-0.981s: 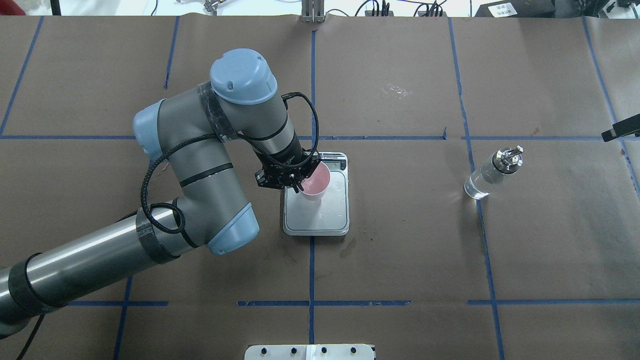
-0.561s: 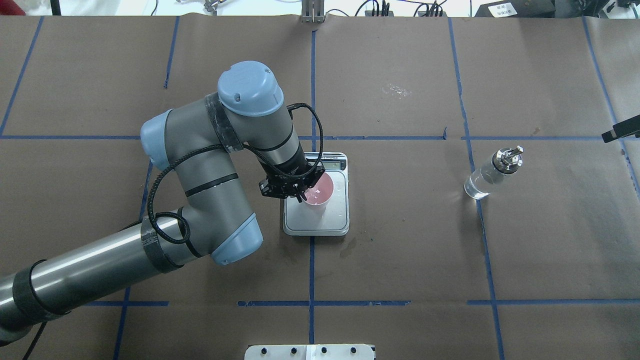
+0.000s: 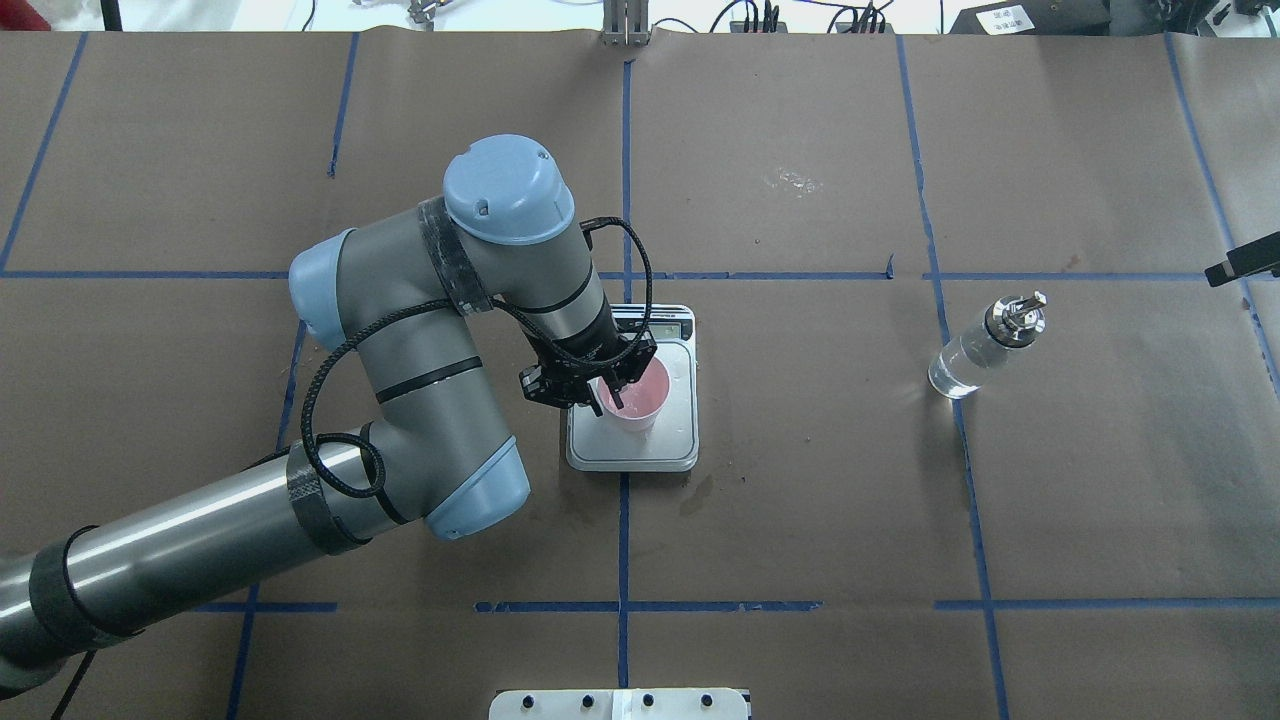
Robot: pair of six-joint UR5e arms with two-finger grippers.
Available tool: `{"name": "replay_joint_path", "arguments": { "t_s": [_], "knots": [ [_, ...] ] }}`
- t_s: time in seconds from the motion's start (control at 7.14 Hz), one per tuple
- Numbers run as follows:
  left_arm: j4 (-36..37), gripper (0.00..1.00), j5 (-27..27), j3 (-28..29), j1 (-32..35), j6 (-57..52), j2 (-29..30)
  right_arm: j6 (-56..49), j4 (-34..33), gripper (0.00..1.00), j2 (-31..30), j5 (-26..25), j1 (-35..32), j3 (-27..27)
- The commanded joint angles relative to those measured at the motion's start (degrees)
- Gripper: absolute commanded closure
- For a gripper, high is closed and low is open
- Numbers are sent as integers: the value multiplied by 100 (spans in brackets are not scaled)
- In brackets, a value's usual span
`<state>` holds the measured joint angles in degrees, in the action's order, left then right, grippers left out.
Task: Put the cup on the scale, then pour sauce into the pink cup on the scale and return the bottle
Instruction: 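Release the cup and lift the left gripper while the right gripper approaches the bottle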
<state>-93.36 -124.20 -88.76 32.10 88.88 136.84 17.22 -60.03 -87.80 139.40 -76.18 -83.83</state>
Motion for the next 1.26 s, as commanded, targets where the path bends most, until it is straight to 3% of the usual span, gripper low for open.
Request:
{"name": "replay_joint_path", "arguments": {
  "t_s": [0.0,0.28,0.56,0.7,1.12],
  "knots": [
    [1,40,220,-489,15,-12,-9,10,8,0,0,34,7,-46],
    [46,36,537,-1509,224,-20,-183,698,846,0,0,427,85,-142],
    [54,34,529,-1784,619,-511,-342,2428,2767,0,-175,395,550,-195],
    [46,34,546,-1968,691,-521,-525,3070,3038,0,-272,438,700,-378],
    [19,32,608,-2014,762,-530,-597,3750,3032,0,-1062,386,832,-1895]
  ]
}}
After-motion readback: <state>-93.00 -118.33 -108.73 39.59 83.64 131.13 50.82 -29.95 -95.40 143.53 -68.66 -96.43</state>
